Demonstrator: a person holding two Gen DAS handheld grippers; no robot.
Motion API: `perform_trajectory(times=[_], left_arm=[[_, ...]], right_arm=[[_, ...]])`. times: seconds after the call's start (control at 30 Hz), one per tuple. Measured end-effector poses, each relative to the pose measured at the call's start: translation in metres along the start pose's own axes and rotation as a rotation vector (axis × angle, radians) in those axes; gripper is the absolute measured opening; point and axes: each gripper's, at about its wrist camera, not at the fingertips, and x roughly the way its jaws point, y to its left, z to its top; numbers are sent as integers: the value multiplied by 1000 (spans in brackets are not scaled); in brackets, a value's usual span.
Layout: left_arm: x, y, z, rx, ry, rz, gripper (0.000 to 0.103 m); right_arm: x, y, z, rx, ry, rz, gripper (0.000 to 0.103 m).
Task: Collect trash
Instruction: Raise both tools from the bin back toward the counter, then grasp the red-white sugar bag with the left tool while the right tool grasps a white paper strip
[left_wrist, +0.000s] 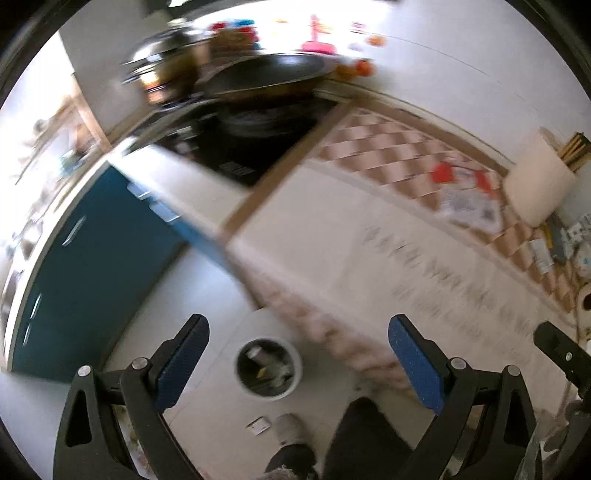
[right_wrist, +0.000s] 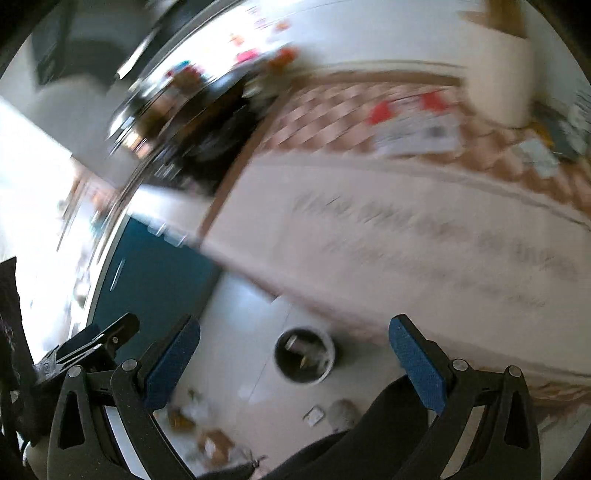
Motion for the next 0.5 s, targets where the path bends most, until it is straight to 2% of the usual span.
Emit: perform_trajectory(times=[0.13, 0.27, 0.37, 0.5], left_arm=[[40, -84, 60, 59, 36, -19, 99], [93, -153, 107, 89, 79, 19, 99], [126, -182, 127, 93, 109, 60, 99], [166, -212, 145, 113, 148, 101, 99]], right_arm=[[-10, -88, 58, 118, -55, -106, 103], [1, -183, 116, 235, -49, -243, 103], [24, -248, 155, 315, -34, -331, 103], [61, -315, 189, 397, -1, -391, 103]])
